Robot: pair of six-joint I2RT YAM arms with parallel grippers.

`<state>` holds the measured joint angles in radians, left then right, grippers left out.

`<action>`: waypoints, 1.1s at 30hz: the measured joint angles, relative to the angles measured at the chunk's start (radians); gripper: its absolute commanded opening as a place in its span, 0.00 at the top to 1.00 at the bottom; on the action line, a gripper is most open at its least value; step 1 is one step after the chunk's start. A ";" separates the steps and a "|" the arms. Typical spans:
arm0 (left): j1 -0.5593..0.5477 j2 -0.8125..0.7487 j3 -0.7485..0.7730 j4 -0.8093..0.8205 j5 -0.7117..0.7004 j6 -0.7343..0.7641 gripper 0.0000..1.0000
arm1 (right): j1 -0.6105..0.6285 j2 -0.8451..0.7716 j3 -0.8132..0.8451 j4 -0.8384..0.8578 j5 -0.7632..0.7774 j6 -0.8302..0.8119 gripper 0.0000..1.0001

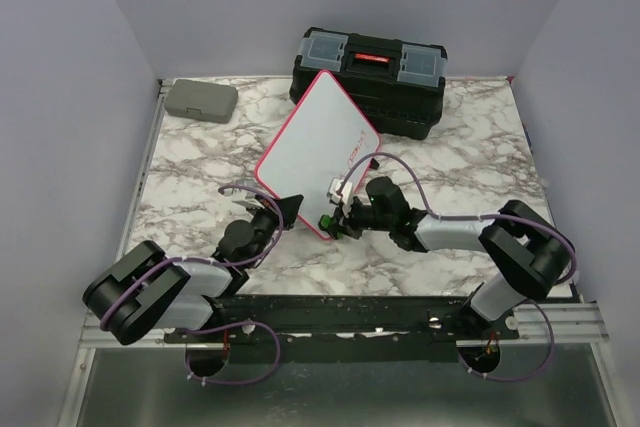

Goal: Erase the whiteboard
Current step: Erase the whiteboard at the whiteboard stand.

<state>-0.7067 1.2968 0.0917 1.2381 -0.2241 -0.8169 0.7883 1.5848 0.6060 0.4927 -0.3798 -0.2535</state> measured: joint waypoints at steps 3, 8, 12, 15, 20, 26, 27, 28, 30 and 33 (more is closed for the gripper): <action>0.003 -0.004 0.000 -0.005 0.000 0.000 1.00 | -0.005 0.007 0.029 -0.047 -0.008 0.002 0.99; 0.006 -0.018 0.000 -0.018 0.001 0.005 1.00 | -0.005 0.008 0.077 -0.135 -0.008 0.012 0.99; 0.007 -0.033 0.000 -0.037 0.002 0.005 1.00 | -0.011 0.008 0.123 -0.219 0.017 0.035 0.99; 0.007 -0.034 0.000 -0.038 0.003 0.005 1.00 | -0.011 0.008 0.157 -0.286 0.045 0.053 0.99; 0.007 -0.035 0.000 -0.040 0.008 0.004 1.00 | -0.017 0.010 0.197 -0.373 0.073 0.077 0.99; 0.007 -0.035 0.000 -0.041 0.012 0.002 1.00 | -0.014 0.013 0.213 -0.424 0.072 0.090 0.99; 0.007 -0.035 0.000 -0.041 0.012 0.002 1.00 | -0.009 0.013 0.213 -0.428 0.073 0.091 0.99; 0.007 -0.035 0.000 -0.040 0.012 0.002 1.00 | -0.005 0.013 0.213 -0.430 0.073 0.091 0.99; 0.007 -0.035 0.000 -0.040 0.012 0.002 1.00 | 0.011 0.011 0.213 -0.433 0.084 0.092 0.99; 0.008 -0.035 0.001 -0.040 0.012 0.002 1.00 | 0.022 0.010 0.213 -0.434 0.106 0.095 0.99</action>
<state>-0.6983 1.2621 0.0925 1.1984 -0.2123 -0.8154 0.8104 1.5948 0.8192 0.0589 -0.2737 -0.1589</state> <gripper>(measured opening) 0.045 0.058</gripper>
